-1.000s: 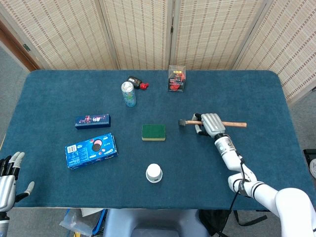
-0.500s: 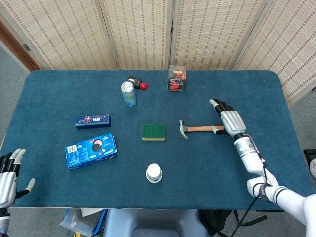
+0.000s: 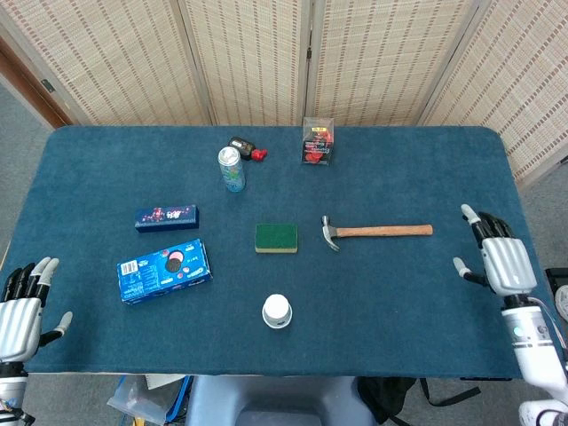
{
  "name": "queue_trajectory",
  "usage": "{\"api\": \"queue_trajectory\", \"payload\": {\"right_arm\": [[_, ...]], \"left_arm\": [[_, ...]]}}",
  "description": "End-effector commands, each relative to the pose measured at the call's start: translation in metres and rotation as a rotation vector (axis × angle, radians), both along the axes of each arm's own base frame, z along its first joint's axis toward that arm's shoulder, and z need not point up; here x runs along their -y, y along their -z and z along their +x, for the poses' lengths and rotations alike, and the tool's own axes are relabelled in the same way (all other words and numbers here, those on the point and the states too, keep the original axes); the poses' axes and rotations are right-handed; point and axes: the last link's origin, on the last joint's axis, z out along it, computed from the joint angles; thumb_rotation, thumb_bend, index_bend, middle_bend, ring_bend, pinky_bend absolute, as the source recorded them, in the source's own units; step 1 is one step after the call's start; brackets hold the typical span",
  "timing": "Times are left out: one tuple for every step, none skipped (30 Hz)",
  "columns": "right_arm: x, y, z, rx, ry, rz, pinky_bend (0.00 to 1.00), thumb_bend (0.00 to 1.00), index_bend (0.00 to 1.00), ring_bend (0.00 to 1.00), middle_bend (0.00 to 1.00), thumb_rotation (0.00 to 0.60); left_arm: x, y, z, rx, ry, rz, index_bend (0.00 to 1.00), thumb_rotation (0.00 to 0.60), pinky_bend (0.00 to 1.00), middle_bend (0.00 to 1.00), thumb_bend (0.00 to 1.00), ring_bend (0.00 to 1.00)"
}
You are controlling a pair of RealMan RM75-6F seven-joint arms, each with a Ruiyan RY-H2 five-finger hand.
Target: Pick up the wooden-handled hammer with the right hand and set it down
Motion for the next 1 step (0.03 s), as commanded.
{"api": "queue_trajectory", "payload": {"right_arm": [[-0.0404,-0.0086,-0.0058,-0.003,0.033,-0.032,0.11,0.30,0.02,0.10,0.20,0.600]], "left_arm": [[-0.0033,0.0008,0.0044,0.003,0.011,0.001,0.00,0.600,0.00,0.00,0.28,0.00]]}}
